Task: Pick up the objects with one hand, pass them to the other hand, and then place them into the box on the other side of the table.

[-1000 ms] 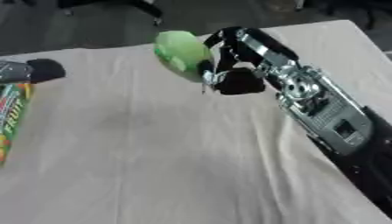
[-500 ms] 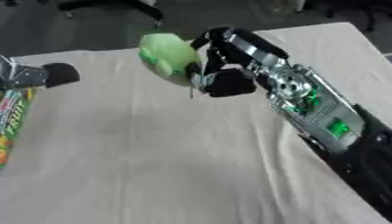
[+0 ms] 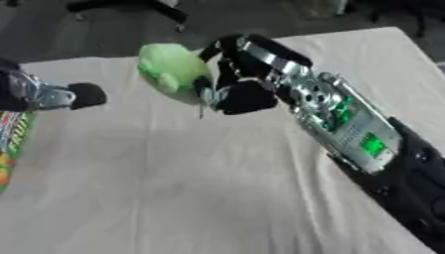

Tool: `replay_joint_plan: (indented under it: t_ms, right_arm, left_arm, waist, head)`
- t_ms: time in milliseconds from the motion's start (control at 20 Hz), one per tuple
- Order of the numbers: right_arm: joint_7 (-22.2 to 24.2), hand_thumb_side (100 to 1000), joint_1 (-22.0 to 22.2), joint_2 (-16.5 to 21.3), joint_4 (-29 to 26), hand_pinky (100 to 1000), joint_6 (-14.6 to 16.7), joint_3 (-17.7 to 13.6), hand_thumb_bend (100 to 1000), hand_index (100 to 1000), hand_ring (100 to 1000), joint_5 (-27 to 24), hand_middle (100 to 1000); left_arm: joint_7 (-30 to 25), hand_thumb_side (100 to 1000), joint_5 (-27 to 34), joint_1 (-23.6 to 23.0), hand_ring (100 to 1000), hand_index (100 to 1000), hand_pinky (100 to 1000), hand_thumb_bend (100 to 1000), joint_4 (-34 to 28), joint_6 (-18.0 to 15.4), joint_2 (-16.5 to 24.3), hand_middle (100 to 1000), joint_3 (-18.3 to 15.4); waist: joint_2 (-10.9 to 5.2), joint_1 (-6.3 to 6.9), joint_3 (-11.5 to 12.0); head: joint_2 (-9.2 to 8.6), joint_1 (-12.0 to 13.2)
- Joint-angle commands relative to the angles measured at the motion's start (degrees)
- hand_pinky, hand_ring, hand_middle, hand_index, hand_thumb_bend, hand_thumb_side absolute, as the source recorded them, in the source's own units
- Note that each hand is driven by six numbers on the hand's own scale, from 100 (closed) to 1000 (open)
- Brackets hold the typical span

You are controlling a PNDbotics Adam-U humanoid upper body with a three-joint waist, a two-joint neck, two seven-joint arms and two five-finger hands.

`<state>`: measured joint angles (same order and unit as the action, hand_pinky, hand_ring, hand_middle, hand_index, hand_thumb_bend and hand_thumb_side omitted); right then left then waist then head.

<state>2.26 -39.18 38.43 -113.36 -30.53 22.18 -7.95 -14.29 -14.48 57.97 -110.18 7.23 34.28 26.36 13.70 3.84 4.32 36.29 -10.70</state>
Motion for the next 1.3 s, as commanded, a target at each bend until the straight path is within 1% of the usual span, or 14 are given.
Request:
replay_joint_plan:
  t_ms: [50,200,250,350,600,700,800,850,900,950,1000,1100,1300]
  right_arm:
    - [0.2,100,-2.1,-0.2,-1.2,620,-0.7,0.3,100,394,490,-0.8,226]
    - [0.4,100,-2.7,-0.7,-1.2,618,-1.3,1.0,100,394,488,-1.2,225]
    - [0.5,100,-2.9,-0.9,-1.2,617,-1.5,1.2,100,394,488,-1.4,225]
    - [0.6,100,-3.3,-1.3,-1.2,615,-1.8,1.5,100,393,487,-1.6,225]
    - [0.7,100,-4.2,-1.9,-1.2,612,-2.0,1.9,100,392,484,-2.1,224]
    - [0.8,100,-4.4,-2.0,-1.2,610,-2.1,1.9,100,392,483,-2.2,224]
    - [0.7,100,-4.6,-2.2,-1.2,607,-2.1,1.9,100,391,482,-2.3,223]
    - [0.7,100,-4.7,-2.3,-1.2,606,-2.1,1.9,100,391,481,-2.4,223]
    - [0.6,100,-4.8,-2.5,-1.2,606,-2.0,1.9,100,391,481,-2.5,223]
    - [0.6,100,-4.9,-2.5,-1.2,605,-2.0,1.9,100,391,480,-2.5,223]
    - [0.7,100,-5.1,-2.6,-1.2,605,-1.8,1.9,100,391,480,-2.6,223]
    - [0.9,100,-5.3,-2.7,-1.2,605,-1.6,1.9,100,391,480,-2.6,223]
    - [1.1,100,-5.5,-2.8,-1.2,605,-1.3,1.8,100,390,480,-2.6,222]
  left_arm:
    - [0.8,115,0.1,1.2,701,782,674,720,-0.9,-1.3,0.3,681,-0.2]
    - [0.8,116,-1.5,1.3,703,785,678,743,-1.7,-3.2,0.3,684,0.0]
    - [0.7,140,-1.9,1.2,703,787,677,733,-1.7,-3.7,0.2,684,0.2]
    - [0.2,155,-2.1,1.2,701,788,676,749,-1.2,-4.5,0.0,682,0.7]
    - [-2.6,131,-2.2,1.2,704,780,680,731,0.7,-6.0,-0.7,684,2.1]
    - [-3.2,103,-2.3,1.2,705,778,679,706,1.6,-6.5,-1.0,685,2.0]
    - [-3.4,100,-2.6,1.2,704,773,679,676,2.5,-6.9,-1.3,681,2.0]
    - [-3.5,100,-2.8,1.1,705,768,679,643,2.9,-7.0,-1.4,679,2.0]
    - [-3.7,100,-3.0,1.0,704,766,678,631,3.4,-7.1,-1.5,678,2.1]
    - [-3.8,100,-3.2,0.9,702,759,675,590,3.9,-7.2,-1.7,673,2.2]
    - [-3.9,100,-3.4,0.8,702,758,675,575,4.4,-7.2,-1.8,673,2.3]
    - [-3.8,100,-4.1,0.7,701,756,673,583,5.4,-7.2,-2.0,672,2.4]
    - [-3.6,100,-6.0,0.3,717,760,686,631,7.3,-7.5,-2.4,686,2.6]
  waist:
    - [-1.66,-0.26,-0.1]
    - [-1.73,-0.29,-0.2]
    - [-1.75,-0.29,-0.3]
    - [-1.80,-0.32,-0.3]
    - [-1.92,-0.49,-0.5]
    - [-1.96,-0.57,-0.5]
    - [-1.99,-0.63,-0.5]
    - [-2.00,-0.66,-0.5]
    - [-2.01,-0.69,-0.5]
    - [-2.02,-0.72,-0.5]
    - [-2.03,-0.76,-0.5]
    - [-2.04,-0.81,-0.6]
    - [-2.04,-0.86,-0.7]
  head:
    - [-0.60,0.2]
    - [-0.40,0.4]
    - [-0.27,0.6]
    - [-0.08,0.8]
    - [0.11,1.1]
    - [0.08,1.2]
    - [0.10,1.3]
    - [0.12,1.4]
    - [0.14,1.4]
    - [0.17,1.5]
    - [0.19,1.5]
    - [0.21,1.5]
    - [0.12,1.5]
